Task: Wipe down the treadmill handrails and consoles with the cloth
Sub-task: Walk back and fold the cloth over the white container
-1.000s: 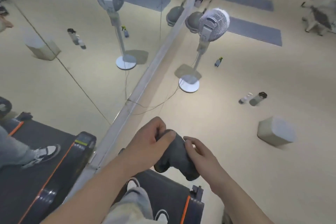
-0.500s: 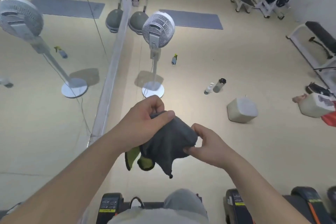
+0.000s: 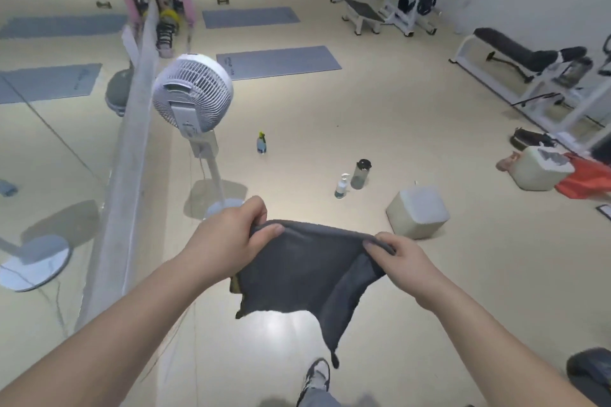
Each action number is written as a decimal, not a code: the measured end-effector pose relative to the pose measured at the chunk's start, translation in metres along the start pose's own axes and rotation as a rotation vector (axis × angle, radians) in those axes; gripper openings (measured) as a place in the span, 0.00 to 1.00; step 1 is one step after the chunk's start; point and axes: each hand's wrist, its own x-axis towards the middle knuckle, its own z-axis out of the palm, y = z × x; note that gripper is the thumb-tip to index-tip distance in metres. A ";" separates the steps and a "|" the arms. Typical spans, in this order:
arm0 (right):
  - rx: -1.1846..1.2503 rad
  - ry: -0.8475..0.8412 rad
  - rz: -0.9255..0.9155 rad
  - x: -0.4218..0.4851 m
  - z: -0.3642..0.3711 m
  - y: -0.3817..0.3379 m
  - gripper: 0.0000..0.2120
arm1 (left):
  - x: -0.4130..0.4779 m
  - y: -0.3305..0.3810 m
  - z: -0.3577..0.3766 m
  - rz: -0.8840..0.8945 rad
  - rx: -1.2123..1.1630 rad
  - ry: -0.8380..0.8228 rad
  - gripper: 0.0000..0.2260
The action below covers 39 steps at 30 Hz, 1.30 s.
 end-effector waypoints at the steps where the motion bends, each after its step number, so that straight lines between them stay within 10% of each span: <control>1: 0.033 0.059 0.015 0.033 -0.006 0.022 0.16 | 0.036 -0.009 0.032 0.013 0.017 -0.025 0.17; 6: 0.047 0.326 0.112 0.167 -0.063 0.094 0.02 | 0.203 -0.009 0.152 -0.032 -0.158 -0.188 0.18; 18: 0.235 0.656 0.257 0.387 -0.276 0.087 0.05 | 0.586 0.105 0.217 0.315 0.103 -0.431 0.17; 39: -0.083 0.555 0.546 0.501 -0.555 0.255 0.14 | 0.892 0.375 0.403 0.563 -0.002 -0.720 0.07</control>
